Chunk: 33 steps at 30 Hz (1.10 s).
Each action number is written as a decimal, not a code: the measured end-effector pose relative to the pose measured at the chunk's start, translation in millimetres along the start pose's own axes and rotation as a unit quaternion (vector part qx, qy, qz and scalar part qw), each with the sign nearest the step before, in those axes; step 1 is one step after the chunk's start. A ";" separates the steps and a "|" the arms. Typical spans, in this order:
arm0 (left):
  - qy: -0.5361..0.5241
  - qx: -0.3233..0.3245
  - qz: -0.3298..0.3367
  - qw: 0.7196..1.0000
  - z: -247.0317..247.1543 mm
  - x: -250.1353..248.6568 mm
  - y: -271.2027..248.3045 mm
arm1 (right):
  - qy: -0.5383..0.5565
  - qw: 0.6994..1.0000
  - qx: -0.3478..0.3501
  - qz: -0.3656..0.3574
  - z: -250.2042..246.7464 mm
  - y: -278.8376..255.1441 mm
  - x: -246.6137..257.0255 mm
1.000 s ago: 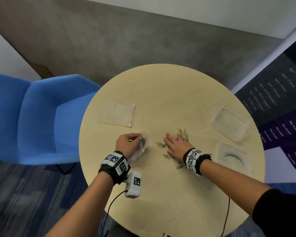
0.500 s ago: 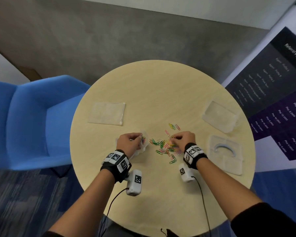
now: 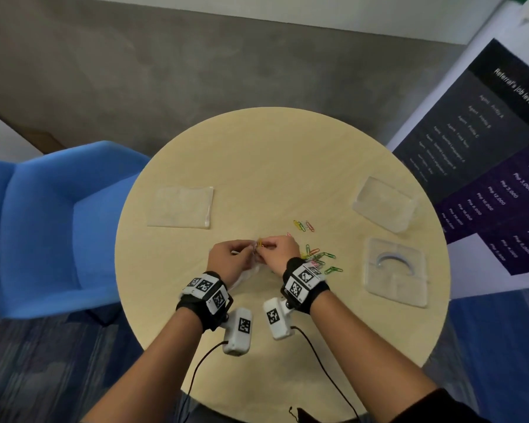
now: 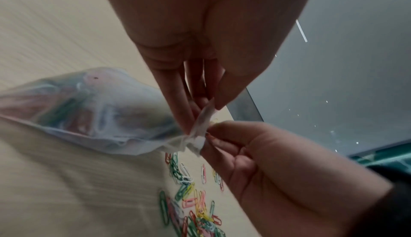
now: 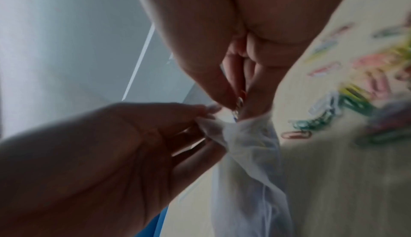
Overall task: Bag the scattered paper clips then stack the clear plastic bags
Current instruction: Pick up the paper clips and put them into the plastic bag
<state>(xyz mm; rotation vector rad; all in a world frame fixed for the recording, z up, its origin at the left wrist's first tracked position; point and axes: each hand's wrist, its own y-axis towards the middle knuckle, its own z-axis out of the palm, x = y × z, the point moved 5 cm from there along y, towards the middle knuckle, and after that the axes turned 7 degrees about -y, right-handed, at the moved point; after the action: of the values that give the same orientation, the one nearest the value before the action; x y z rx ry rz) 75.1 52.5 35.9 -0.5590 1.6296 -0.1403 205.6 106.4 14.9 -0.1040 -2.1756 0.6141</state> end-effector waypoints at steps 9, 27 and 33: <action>-0.012 -0.002 -0.008 1.000 -4.6 2.0 6.0 | -0.100 0.990 -0.022 -0.102 -34.0 -6.6 25.1; -0.126 0.002 -0.050 0.991 0.3 25.0 5.0 | -0.464 0.875 -0.034 -0.135 -68.0 -2.2 -97.5; -0.078 0.010 -0.040 0.996 6.4 29.5 4.6 | -0.487 0.869 -0.044 -0.074 -55.9 -1.5 -98.4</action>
<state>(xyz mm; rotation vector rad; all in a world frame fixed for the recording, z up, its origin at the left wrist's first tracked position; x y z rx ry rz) 78.9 45.1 6.5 -0.6060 1.4530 -0.1682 310.9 99.3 -26.3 0.4147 -3.1457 0.5268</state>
